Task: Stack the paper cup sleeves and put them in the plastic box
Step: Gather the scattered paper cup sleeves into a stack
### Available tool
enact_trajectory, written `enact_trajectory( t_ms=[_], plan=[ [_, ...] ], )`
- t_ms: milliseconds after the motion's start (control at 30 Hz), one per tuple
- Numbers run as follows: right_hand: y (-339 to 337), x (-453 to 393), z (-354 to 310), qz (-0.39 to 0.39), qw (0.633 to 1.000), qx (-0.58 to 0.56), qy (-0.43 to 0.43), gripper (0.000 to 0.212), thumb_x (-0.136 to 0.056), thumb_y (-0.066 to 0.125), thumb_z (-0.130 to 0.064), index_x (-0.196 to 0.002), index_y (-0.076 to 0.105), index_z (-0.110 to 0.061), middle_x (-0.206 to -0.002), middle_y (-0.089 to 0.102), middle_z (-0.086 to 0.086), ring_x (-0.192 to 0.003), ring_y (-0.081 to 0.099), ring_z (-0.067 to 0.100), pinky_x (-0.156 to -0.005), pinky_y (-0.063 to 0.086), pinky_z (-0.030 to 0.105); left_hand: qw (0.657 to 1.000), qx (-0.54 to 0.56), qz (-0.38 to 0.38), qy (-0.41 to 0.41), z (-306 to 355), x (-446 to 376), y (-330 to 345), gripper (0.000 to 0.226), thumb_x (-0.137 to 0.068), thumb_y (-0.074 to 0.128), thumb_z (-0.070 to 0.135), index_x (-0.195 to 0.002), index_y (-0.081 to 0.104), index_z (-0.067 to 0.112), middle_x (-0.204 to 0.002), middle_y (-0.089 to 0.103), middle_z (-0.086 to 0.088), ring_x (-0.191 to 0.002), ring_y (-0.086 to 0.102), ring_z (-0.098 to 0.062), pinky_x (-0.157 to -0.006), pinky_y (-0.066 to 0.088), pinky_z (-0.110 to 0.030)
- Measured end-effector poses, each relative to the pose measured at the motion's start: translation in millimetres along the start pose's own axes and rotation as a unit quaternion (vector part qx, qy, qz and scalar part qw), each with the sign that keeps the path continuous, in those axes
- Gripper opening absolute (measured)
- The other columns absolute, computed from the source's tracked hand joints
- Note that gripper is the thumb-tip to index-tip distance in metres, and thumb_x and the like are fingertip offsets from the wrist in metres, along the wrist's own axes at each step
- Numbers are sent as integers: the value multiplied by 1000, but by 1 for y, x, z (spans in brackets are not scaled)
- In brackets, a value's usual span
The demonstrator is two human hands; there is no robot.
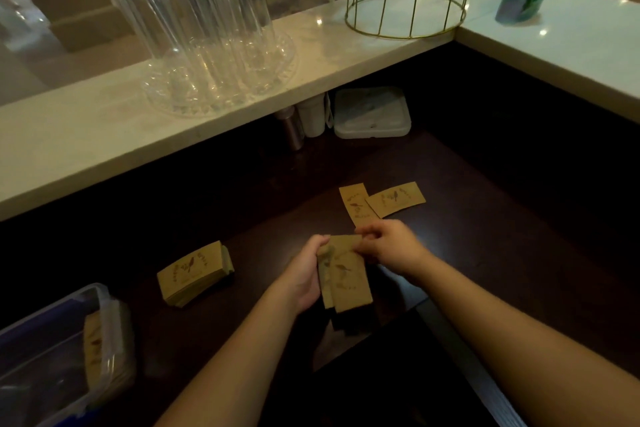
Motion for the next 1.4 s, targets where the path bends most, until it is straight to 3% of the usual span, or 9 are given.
enact_trajectory(
  t_ms=[200,333,433,633,767,900,1067,1267,1400],
  plan=[
    [6,-18,13,37,997,74,9,43,-82,71,-26,-121,61,-12,-94,67,4,-85,65,18,-71,54,30,998,-60,26,21,1,1,-5,33,-91,46,3,-121,58,12,-103,66,-17,-89,66,-28,-68,53,-40],
    [-53,-43,20,205,967,137,67,43,-88,61,-40,-116,64,-8,-92,67,9,-85,64,22,-75,54,40,997,-51,58,18,3,4,-22,27,-93,45,7,-117,58,10,-87,67,-13,-73,66,-23,-57,53,-36],
    [-94,-56,32,290,920,214,153,65,-82,60,-57,-118,59,-3,-121,52,21,-105,55,35,-88,50,49,997,-26,74,29,9,11,-35,31,-95,46,9,-125,54,8,-88,68,-14,-71,68,-24,-55,54,-36],
    [-88,-75,50,258,897,293,209,110,-63,65,-73,-141,31,-4,-141,31,18,-128,32,37,-94,42,52,997,9,78,26,13,25,-53,30,-96,46,14,-124,55,13,-95,67,-16,-78,67,-25,-57,54,-38],
    [-91,-77,50,282,910,206,226,100,-64,79,-52,-139,33,-5,-141,32,20,-127,35,39,-97,40,52,996,32,84,25,12,27,-59,27,-95,47,17,-120,57,9,-97,66,-16,-84,65,-28,-65,53,-42],
    [-102,-74,52,306,939,-16,155,43,-80,71,-23,-116,55,-7,-114,61,19,-95,62,31,-82,54,46,995,39,93,15,11,24,-54,30,-97,45,29,-113,59,8,-106,66,-19,-97,64,-33,-73,52,-45],
    [-81,-61,19,205,899,-383,55,6,-86,58,-3,-88,63,-4,-82,65,15,-61,58,15,-50,49,20,996,23,87,10,12,12,-42,41,-95,47,41,-116,62,9,-115,67,-19,-103,64,-34,-78,53,-45],
    [-9,-35,-12,-26,972,-233,10,15,-83,65,-1,-98,66,-2,-70,73,8,-56,68,15,-51,55,23,999,40,26,-13,4,-4,-19,51,-96,41,50,-113,69,10,-112,72,-18,-102,68,-33,-90,49,-48],
    [22,-35,-1,-38,995,-94,17,18,-82,69,-6,-98,64,-8,-82,66,8,-65,64,17,-62,54,27,1000,24,18,7,4,-4,-18,33,-96,48,17,-127,56,7,-117,67,-24,-103,66,-35,-83,54,-47]
  ],
)
Point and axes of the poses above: each hand's wrist, its own x-axis away from the middle knuckle, its own y-axis out of the palm, z = x × y, the point moved 7 cm from there along -x, towards the middle knuckle
